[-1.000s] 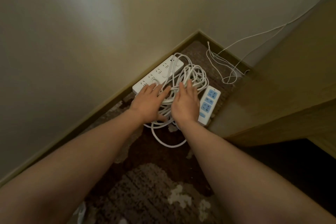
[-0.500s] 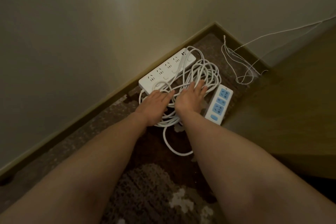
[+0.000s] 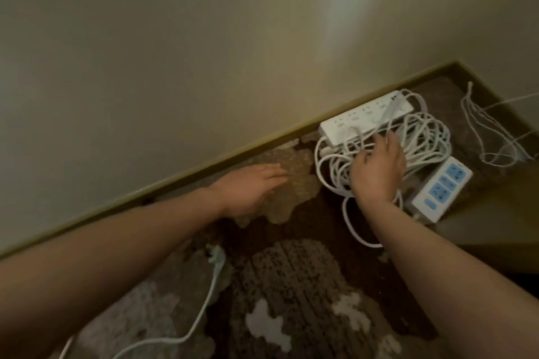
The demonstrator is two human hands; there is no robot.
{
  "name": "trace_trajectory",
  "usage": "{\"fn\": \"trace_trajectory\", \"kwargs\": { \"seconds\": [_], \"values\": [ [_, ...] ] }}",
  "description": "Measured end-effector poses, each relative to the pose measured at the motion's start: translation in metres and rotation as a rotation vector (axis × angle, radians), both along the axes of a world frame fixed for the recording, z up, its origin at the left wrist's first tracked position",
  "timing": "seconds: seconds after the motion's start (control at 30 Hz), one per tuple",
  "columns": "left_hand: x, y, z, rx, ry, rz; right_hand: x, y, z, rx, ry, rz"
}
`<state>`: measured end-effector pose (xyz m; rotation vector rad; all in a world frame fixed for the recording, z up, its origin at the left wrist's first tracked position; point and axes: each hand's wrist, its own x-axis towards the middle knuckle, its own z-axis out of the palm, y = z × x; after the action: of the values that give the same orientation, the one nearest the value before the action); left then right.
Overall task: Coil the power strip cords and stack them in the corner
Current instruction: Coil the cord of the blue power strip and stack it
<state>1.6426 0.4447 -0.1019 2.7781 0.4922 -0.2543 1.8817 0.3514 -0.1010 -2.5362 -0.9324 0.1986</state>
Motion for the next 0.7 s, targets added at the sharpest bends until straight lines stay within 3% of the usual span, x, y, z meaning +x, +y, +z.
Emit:
{"fn": "trace_trajectory", "kwargs": {
  "seconds": [0.1,0.23,0.37,0.43,0.57,0.7],
  "values": [
    [-0.094,-0.007,0.025,-0.049,0.051,0.134,-0.067,0.012,0.024,0.189,-0.041,0.382],
    [-0.230,-0.041,0.058,-0.069,0.178,0.440,-0.203,0.022,0.057,0.230,0.089,1.013],
    [-0.351,-0.098,0.073,-0.075,0.249,0.776,-0.335,0.018,0.069,0.026,0.027,1.685],
    [-0.400,-0.129,0.070,-0.101,0.291,0.938,-0.396,0.010,0.066,-0.133,-0.022,1.892],
    [-0.470,-0.171,0.047,-0.205,0.359,1.232,-0.494,-0.004,0.037,-0.485,-0.054,1.856],
    [-0.515,-0.168,0.027,-0.210,0.306,1.400,-0.553,0.002,0.004,-0.560,-0.047,1.656]
  ]
}}
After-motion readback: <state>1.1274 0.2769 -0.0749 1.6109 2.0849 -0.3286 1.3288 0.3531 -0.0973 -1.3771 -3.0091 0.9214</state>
